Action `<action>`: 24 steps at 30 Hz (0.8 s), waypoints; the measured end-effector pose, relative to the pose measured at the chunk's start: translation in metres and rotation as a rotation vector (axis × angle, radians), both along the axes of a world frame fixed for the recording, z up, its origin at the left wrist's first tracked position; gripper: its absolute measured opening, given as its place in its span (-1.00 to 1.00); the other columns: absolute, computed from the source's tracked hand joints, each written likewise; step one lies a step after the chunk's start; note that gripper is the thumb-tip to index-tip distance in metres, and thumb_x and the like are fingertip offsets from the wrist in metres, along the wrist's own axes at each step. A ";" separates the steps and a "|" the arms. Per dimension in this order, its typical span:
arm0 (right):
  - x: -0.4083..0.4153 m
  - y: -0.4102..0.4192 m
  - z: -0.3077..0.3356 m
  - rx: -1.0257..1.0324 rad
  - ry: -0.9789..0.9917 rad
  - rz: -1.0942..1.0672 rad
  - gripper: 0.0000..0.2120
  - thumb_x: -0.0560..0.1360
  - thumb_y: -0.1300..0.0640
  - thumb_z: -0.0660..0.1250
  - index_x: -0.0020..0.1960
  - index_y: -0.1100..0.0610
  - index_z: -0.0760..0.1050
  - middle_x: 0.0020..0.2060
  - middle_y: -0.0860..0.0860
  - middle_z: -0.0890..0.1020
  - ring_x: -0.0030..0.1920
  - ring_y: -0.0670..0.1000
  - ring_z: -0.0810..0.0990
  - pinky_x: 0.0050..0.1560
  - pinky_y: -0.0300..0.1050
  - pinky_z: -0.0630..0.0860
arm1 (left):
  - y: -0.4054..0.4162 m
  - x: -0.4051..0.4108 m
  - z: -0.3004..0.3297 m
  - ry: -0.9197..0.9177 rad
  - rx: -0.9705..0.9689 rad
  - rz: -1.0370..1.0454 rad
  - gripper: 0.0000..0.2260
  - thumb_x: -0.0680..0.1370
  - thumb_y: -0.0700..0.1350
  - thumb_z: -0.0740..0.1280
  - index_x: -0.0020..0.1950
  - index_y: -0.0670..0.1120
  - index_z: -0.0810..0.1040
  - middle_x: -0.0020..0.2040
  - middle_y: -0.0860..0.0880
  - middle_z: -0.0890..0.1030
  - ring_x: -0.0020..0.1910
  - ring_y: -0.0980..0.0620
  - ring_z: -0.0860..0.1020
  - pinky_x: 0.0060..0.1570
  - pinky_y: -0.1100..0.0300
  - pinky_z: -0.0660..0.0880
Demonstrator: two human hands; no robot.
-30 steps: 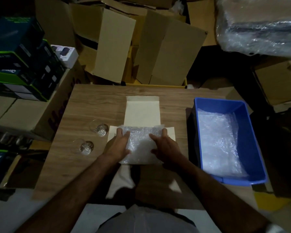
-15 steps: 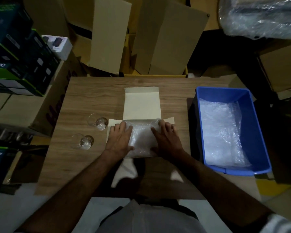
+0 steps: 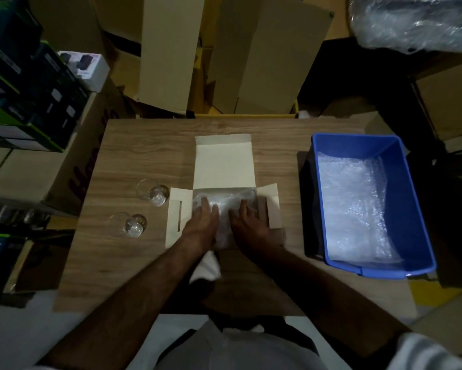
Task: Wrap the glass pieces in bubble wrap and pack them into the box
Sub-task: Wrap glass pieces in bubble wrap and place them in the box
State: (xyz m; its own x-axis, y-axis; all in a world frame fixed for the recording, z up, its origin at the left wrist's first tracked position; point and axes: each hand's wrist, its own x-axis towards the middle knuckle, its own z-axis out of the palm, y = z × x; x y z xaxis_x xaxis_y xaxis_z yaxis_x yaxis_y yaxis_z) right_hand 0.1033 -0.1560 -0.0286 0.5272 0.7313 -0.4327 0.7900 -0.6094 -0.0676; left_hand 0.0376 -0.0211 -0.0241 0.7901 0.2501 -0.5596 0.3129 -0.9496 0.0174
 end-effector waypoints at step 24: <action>0.015 0.011 -0.028 0.031 0.083 -0.041 -0.50 0.72 0.09 0.15 0.52 0.38 0.22 0.44 0.38 0.37 0.33 0.24 0.53 0.21 0.05 0.54 | -0.002 0.007 -0.026 -0.083 0.066 -0.059 -0.49 0.68 -0.27 0.19 0.59 -0.29 0.08 0.60 -0.41 -0.01 0.48 -0.25 0.37 0.41 0.00 0.38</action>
